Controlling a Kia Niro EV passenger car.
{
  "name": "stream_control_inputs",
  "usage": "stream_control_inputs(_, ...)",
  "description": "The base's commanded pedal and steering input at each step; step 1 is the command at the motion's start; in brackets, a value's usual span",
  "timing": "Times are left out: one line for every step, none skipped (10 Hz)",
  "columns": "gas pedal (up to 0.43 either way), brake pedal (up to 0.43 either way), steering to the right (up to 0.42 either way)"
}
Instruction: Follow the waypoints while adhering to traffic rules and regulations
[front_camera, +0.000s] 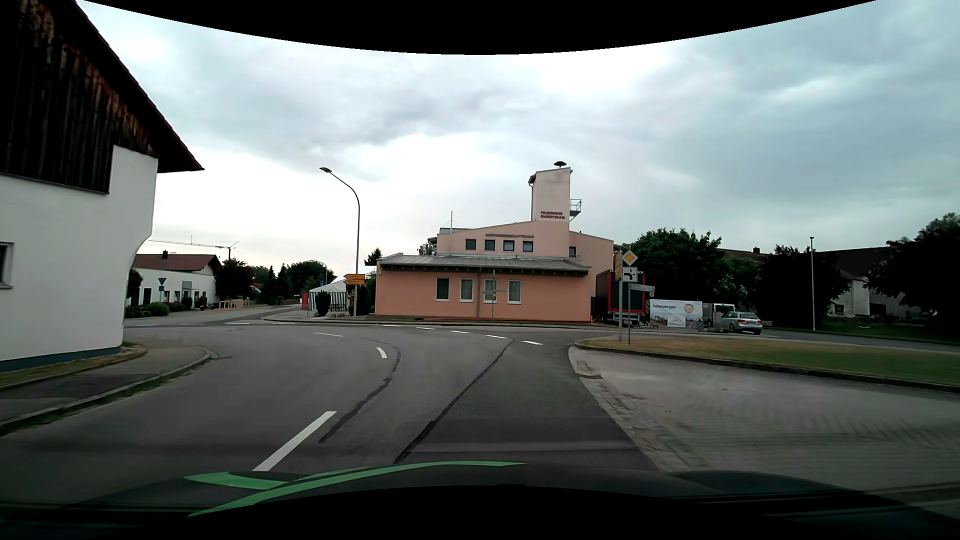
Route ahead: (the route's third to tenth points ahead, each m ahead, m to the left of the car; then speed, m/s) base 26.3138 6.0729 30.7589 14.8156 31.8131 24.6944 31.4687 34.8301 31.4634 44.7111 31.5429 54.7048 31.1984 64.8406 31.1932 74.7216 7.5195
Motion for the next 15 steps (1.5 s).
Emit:
stream_control_inputs(0.000,0.000,-0.004)
stream_control_inputs(0.000,0.000,-0.008)
stream_control_inputs(0.000,0.000,-0.007)
stream_control_inputs(0.000,0.000,-0.007)
stream_control_inputs(0.000,0.000,-0.009)
stream_control_inputs(0.000,0.000,-0.017)
stream_control_inputs(0.000,0.000,-0.032)
stream_control_inputs(0.000,0.000,-0.042)
stream_control_inputs(0.000,0.000,-0.048)
stream_control_inputs(0.000,0.000,-0.052)
stream_control_inputs(0.000,0.000,-0.067)
stream_control_inputs(0.000,0.000,-0.082)
stream_control_inputs(0.000,0.000,-0.102)
stream_control_inputs(0.000,0.000,-0.115)
stream_control_inputs(0.000,0.000,-0.124)
